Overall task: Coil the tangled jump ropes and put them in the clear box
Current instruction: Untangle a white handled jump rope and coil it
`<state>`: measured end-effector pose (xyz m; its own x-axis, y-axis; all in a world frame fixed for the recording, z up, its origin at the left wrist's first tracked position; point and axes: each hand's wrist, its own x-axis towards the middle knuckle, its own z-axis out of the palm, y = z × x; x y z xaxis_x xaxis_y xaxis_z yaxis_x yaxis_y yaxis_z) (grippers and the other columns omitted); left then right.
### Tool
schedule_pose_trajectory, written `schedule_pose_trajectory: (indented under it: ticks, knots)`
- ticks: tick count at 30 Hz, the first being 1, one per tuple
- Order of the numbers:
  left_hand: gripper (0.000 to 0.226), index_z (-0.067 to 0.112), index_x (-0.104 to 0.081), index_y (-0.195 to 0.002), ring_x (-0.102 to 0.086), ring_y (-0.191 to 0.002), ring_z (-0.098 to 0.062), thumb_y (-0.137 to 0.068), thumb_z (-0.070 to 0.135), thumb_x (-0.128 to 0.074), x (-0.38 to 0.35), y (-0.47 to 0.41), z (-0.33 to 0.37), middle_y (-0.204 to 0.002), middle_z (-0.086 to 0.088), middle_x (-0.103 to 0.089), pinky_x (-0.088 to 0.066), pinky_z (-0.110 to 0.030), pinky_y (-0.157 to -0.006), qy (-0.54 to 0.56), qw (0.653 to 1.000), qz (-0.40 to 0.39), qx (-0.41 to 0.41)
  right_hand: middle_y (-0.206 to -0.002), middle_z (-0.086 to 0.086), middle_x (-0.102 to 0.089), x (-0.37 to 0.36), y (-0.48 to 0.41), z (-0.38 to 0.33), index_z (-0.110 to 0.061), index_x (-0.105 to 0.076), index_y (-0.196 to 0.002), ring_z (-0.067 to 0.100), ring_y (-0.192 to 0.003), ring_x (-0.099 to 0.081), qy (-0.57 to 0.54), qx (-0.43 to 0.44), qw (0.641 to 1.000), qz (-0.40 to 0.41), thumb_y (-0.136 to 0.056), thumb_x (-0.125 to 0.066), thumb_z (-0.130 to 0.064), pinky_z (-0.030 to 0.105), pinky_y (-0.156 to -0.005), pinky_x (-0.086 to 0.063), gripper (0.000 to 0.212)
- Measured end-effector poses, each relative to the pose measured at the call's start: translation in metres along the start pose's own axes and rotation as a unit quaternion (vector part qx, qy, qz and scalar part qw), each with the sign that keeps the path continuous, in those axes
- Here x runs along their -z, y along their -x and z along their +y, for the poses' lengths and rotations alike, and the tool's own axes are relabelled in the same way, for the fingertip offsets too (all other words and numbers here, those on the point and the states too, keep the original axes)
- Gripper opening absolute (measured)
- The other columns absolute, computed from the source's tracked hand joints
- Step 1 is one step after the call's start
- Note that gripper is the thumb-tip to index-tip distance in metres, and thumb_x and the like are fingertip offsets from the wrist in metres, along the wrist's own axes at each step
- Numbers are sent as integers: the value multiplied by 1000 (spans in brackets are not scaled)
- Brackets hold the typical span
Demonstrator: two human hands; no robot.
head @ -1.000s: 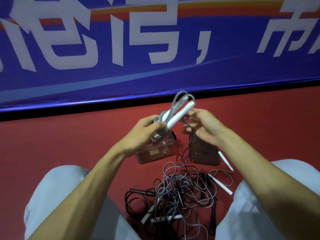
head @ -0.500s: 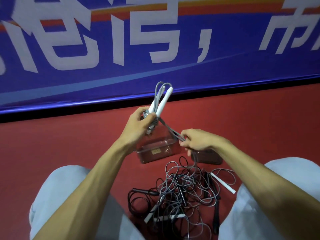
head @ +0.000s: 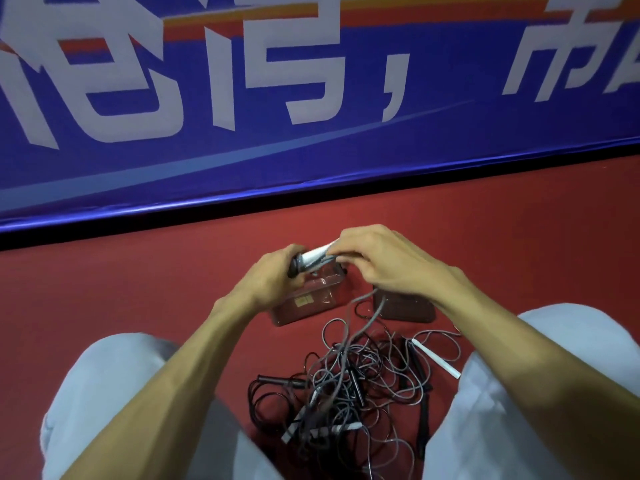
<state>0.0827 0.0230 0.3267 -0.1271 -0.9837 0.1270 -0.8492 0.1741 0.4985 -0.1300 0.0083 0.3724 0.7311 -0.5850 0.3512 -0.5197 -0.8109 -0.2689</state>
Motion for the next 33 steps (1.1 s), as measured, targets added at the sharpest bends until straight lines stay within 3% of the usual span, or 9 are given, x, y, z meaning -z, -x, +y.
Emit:
schedule_pose_trajectory:
  ticks: [5, 9, 13, 16, 21, 24, 27, 30, 33]
  knots:
    - [27, 15, -53, -100, -49, -75, -23, -77, 15, -67, -3, 3, 11, -84, 4, -54, -41, -39, -68, -62, 993, -49, -91, -85, -5, -62, -4, -1, 19, -19, -71, -100, 17, -78, -59, 7, -31, 993, 110, -91, -63, -17, 42, -71, -53, 12]
    - [30, 23, -51, -88, -50, -72, -17, -70, 46, -56, -2, 11, 16, -80, 7, -54, -40, -36, -65, -58, 987, -73, -131, -75, -5, -58, -7, -4, 27, -19, -72, -82, 16, -74, -56, -19, -141, 977, 158, -81, -73, -35, 40, -72, -49, 16]
    - [39, 31, -54, -81, -48, -65, -11, -71, 66, -70, -1, 16, 21, -74, 5, -56, -38, -31, -60, -1, 990, -88, -114, -68, -9, -67, -10, -5, 26, -22, -75, -71, 11, -71, -61, -87, -238, 952, 171, -68, -81, -46, 29, -69, -49, 25]
    - [32, 45, -52, -73, -45, -58, -7, -67, 74, -65, 3, 18, 24, -65, 12, -53, -36, -30, -55, 4, 991, -52, -123, -64, -10, -68, -13, -7, 25, -21, -76, -70, 1, -62, -58, -151, -288, 930, 171, -66, -84, -43, 16, -61, -43, 23]
    - [10, 33, -60, -79, -46, -55, -1, -78, 35, -70, 16, 18, 24, -63, 14, -56, -37, -21, -54, 138, 985, -36, -97, -69, -1, -69, -13, -6, 31, -12, -75, -76, 11, -71, -59, -398, -349, 839, 124, -78, -77, -13, 22, -66, -45, 3]
    - [7, 30, -65, -83, -52, -60, -6, -77, 29, -61, 27, 19, 25, -68, 12, -59, -42, -20, -55, 287, 956, -22, -57, -63, 0, -62, -17, -10, 25, -13, -71, -75, 10, -59, -48, -455, -350, 811, 115, -88, -61, -1, 18, -50, -36, 20]
    - [13, 21, -67, -93, -54, -53, -11, -89, 14, -57, 32, 19, 27, -67, 6, -62, -42, -21, -49, 404, 914, 30, 0, -62, 1, -51, -18, -13, 11, -6, -65, -83, 9, -47, -40, -493, -317, 809, 46, -98, -54, -18, 21, -45, -35, 22]
    - [37, 31, -60, -123, -54, -52, -21, -94, 10, -50, 37, 17, 28, -79, -11, -65, -45, -25, -47, 513, 856, 48, 50, -56, -1, -39, -17, -13, 0, -4, -63, -88, 12, -43, -39, -517, -286, 806, -28, -100, -46, -34, 24, -44, -37, 37]
    - [37, 29, -63, -122, -53, -54, -25, -94, 11, -49, 37, 15, 26, -81, -17, -61, -46, -27, -48, 536, 841, 50, 59, -57, 1, -41, -16, -12, -5, -5, -60, -96, 18, -43, -51, -524, -256, 809, -74, -99, -46, -31, 27, -47, -43, 30]
